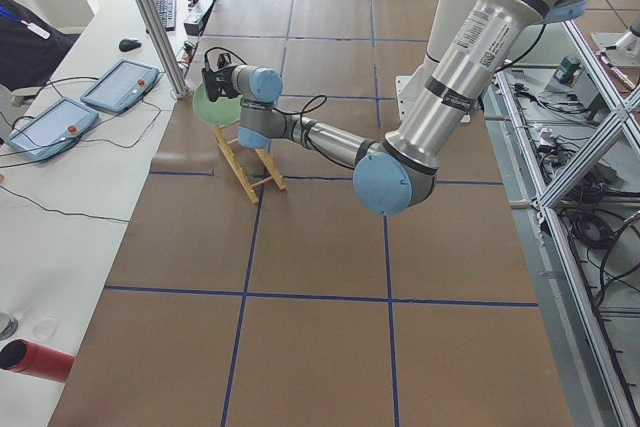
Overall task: Place plate on rack
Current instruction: 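Lower the upright plate into the wooden rack's pegs with the left gripper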
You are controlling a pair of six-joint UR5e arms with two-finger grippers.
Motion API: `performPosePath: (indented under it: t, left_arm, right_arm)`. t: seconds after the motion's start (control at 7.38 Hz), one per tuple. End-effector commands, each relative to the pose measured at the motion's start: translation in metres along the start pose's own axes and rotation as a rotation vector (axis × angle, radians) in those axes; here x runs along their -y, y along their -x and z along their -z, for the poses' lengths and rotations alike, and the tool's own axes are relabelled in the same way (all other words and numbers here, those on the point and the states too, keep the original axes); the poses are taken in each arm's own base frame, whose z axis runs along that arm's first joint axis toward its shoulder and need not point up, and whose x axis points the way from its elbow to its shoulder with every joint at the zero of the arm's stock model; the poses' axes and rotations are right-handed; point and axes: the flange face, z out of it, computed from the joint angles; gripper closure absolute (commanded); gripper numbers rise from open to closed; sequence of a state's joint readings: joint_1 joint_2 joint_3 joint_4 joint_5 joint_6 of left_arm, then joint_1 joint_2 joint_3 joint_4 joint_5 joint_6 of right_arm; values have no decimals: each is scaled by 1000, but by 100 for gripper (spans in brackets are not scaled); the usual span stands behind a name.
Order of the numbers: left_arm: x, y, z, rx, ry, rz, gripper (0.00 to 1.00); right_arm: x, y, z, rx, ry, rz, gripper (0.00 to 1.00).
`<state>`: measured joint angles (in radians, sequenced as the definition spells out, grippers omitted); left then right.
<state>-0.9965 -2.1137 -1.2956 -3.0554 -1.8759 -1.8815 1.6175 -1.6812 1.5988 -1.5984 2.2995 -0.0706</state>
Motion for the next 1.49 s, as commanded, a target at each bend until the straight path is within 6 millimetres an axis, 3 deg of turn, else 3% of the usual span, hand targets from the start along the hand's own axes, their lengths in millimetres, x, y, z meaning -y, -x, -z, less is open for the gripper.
performPosePath:
  t: [0.0,0.14,0.27,0.41,0.54,0.95,1.08,1.22,1.35]
  left_arm:
    - [1,16,-6,32,-1,6,100]
    - [1,19,-7,38,-1,-12,100]
    - [0,19,-8,40,0,-15,90]
    - [-2,20,-9,42,3,-15,20]
    - [-3,23,-9,48,4,-11,0]
    - [-4,25,-4,52,11,-16,0]
    - [-6,40,2,113,73,-5,0]
    - [-5,51,22,230,177,-49,0]
    - [-5,47,31,368,214,-134,0]
  right_arm:
    - [0,0,0,0,0,-1,0]
    - [0,0,0,0,1,0,0]
    - [0,0,1,0,-1,0,0]
    - [0,0,0,0,1,0,0]
    - [0,0,1,0,-1,0,0]
    - [0,0,0,0,0,-1,0]
    - [0,0,0,0,0,-1,0]
    - [0,0,1,0,-1,0,0]
    - [0,1,0,0,0,1,0]
